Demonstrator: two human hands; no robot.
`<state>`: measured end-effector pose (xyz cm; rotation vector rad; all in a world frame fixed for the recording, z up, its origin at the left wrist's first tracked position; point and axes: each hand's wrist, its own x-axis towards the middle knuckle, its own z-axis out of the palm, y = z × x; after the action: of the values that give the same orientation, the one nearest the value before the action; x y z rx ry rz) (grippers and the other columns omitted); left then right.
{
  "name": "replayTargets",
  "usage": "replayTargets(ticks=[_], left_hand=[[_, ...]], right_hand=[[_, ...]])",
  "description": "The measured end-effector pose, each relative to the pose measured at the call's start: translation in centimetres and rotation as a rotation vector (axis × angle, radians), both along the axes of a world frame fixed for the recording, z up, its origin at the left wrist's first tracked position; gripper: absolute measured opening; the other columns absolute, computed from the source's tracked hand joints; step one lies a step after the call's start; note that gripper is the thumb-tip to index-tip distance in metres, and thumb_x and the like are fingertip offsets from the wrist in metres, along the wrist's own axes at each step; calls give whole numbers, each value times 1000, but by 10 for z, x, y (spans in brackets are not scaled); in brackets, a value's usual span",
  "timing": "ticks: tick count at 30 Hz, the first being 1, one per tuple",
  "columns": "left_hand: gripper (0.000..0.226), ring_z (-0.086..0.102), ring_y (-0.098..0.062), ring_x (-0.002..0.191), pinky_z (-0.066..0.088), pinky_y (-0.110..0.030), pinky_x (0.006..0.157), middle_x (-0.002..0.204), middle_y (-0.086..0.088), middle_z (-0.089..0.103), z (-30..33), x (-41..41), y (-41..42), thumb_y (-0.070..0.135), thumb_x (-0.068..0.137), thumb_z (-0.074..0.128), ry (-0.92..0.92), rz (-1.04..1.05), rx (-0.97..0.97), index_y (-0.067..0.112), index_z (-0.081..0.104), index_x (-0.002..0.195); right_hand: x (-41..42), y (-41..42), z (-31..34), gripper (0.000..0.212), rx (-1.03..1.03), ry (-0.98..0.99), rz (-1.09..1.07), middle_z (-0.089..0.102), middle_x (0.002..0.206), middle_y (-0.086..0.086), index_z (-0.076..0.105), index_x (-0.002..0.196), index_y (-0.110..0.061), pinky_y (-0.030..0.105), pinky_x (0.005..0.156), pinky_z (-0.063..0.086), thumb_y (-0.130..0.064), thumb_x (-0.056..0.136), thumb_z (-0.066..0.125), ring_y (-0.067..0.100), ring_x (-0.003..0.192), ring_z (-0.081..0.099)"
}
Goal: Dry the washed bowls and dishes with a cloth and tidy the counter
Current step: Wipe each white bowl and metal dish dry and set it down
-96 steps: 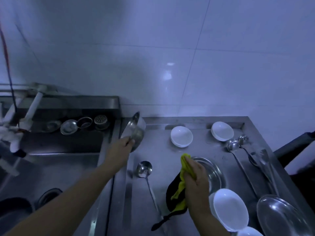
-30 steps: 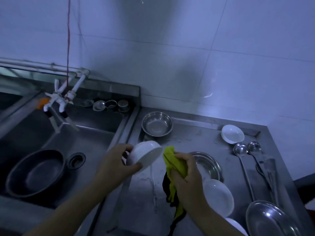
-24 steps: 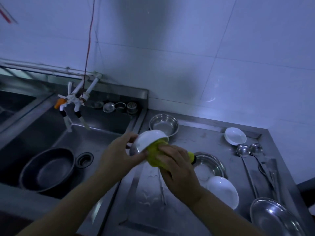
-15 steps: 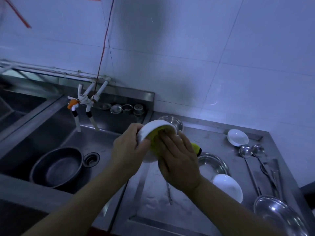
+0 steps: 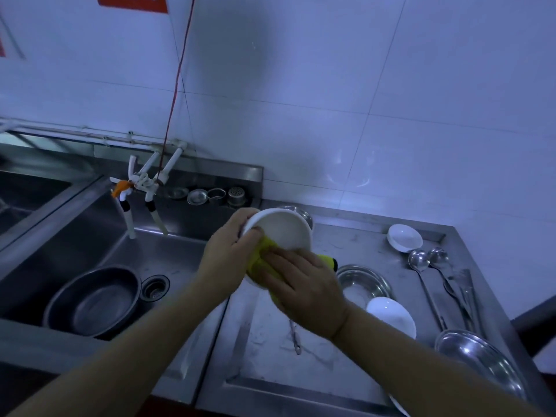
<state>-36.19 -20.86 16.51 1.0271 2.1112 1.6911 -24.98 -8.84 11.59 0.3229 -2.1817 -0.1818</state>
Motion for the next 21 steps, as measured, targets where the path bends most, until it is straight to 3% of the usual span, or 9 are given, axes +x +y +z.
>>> replayTargets(ticks=[2, 4, 9, 11, 14, 16, 19, 21], left_hand=[[24, 58, -15, 80, 48, -35, 69, 86, 4, 62, 12, -10, -2, 35, 74, 46, 28, -152, -143, 38, 59, 94], [26, 59, -15, 81, 48, -31, 69, 88, 3, 63, 23, -17, -1, 35, 71, 49, -42, -230, -164, 38, 62, 94], [37, 60, -7, 91, 50, -24, 71, 102, 11, 62, 12, 4, 7, 25, 77, 62, -179, -69, 173, 37, 56, 113], [33, 60, -9, 98, 51, -26, 78, 107, 10, 61, 0, 19, 13, 16, 90, 55, -212, -9, 340, 31, 52, 119], [31, 57, 0, 97, 47, -13, 77, 104, 22, 59, 1, 18, 12, 21, 90, 43, -119, -34, 397, 34, 52, 116], [31, 57, 1, 96, 47, -11, 74, 103, 23, 60, 4, 9, 4, 24, 87, 42, -12, -81, 314, 39, 53, 113], [33, 58, -8, 90, 51, -29, 77, 98, 13, 62, 15, -4, -3, 30, 82, 42, 127, -208, -4, 42, 55, 110], [37, 58, -12, 88, 51, -35, 76, 98, 9, 61, 27, -12, -1, 35, 77, 44, 158, -337, -227, 43, 55, 111]], right_hand=[[5, 20, 8, 8, 184, -8, 58, 71, 106, 13, 75, 91, -14, 39, 90, 50, -16, 90, 68, 27, 102, 66], [6, 29, 18, 6, 227, -16, 68, 71, 100, 13, 74, 89, -14, 39, 85, 51, -17, 89, 69, 28, 94, 67], [-6, 1, 28, 13, 2, 128, -189, 72, 97, 9, 74, 100, -14, 39, 69, 51, -18, 91, 66, 25, 83, 66], [-12, -16, 24, 17, -128, 165, -247, 71, 105, 9, 72, 107, -14, 37, 73, 51, -19, 92, 65, 24, 90, 67], [-11, -28, 15, 24, -154, 172, -213, 69, 114, 11, 69, 115, -14, 35, 79, 49, -18, 91, 66, 23, 101, 65], [-3, -14, 18, 24, -17, 127, -123, 70, 111, 12, 70, 114, -16, 36, 79, 51, -16, 90, 68, 25, 102, 66], [11, 23, 28, 13, 251, 11, 72, 71, 103, 12, 75, 100, -15, 39, 83, 51, -16, 88, 71, 28, 98, 66], [15, 37, 34, 10, 349, -46, 151, 71, 101, 12, 75, 96, -15, 39, 85, 51, -17, 86, 72, 29, 97, 66]])
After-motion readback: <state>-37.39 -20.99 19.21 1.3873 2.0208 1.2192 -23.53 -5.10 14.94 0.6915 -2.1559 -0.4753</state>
